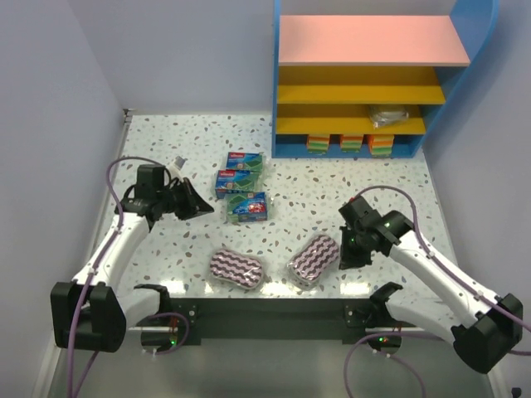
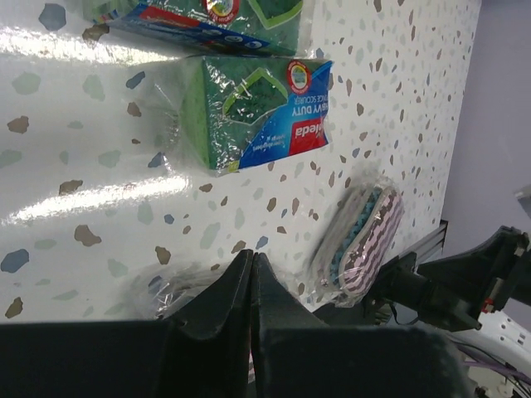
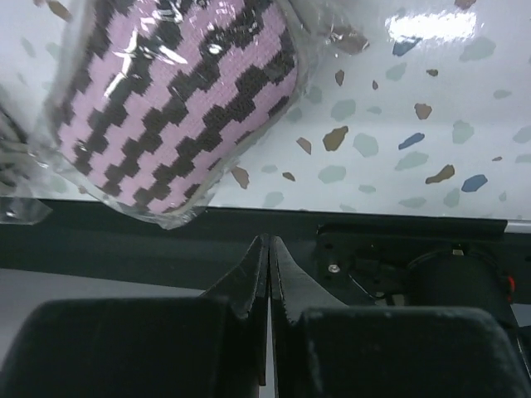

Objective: Place and organize the cleaning sponges onto the shelf

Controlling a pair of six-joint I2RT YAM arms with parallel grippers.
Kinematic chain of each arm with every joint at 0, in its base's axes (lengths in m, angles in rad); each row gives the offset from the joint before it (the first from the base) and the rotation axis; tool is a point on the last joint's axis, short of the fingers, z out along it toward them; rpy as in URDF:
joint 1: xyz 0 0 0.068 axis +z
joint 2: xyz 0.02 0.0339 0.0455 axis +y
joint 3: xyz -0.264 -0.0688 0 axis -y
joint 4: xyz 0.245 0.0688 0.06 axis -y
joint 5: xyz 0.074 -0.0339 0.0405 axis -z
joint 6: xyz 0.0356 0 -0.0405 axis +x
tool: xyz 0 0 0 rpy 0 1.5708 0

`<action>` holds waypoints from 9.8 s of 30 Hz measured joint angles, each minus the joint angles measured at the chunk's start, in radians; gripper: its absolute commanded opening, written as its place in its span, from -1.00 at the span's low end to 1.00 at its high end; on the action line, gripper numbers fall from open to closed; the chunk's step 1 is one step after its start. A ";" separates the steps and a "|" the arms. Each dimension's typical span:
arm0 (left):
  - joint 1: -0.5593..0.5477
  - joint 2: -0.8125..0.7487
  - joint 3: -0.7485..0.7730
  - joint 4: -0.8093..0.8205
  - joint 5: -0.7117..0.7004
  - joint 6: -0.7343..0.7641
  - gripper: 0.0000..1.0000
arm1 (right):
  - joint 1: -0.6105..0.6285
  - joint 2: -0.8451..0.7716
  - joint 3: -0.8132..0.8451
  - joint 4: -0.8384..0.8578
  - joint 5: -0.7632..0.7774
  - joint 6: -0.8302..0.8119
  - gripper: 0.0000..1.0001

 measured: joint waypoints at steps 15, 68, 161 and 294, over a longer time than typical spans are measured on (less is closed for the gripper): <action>0.000 0.042 0.049 -0.009 -0.017 0.018 -0.92 | 0.126 0.465 0.034 0.188 0.117 0.018 -1.00; 0.000 -0.017 0.071 -0.079 -0.075 0.050 -0.96 | 0.265 0.004 -0.415 0.768 0.159 0.919 -0.02; 0.005 0.094 0.134 -0.086 -0.137 0.077 -1.00 | -0.558 0.928 0.585 1.259 -0.067 0.694 -1.00; 0.009 -0.036 0.095 -0.195 -0.154 0.136 -1.00 | -0.170 0.497 0.296 1.049 0.253 0.520 -1.00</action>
